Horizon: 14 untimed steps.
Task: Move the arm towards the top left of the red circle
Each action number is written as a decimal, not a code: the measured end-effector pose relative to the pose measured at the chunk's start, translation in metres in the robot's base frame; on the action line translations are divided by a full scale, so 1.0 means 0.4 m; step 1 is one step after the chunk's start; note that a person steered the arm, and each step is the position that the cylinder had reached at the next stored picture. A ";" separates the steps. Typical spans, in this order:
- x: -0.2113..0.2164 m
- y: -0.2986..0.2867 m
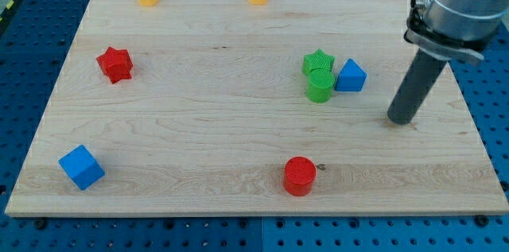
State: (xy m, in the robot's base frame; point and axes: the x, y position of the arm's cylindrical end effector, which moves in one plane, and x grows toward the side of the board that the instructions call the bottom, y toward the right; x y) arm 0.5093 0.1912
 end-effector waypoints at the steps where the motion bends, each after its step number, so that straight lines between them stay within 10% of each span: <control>1: 0.007 -0.067; 14: 0.007 -0.431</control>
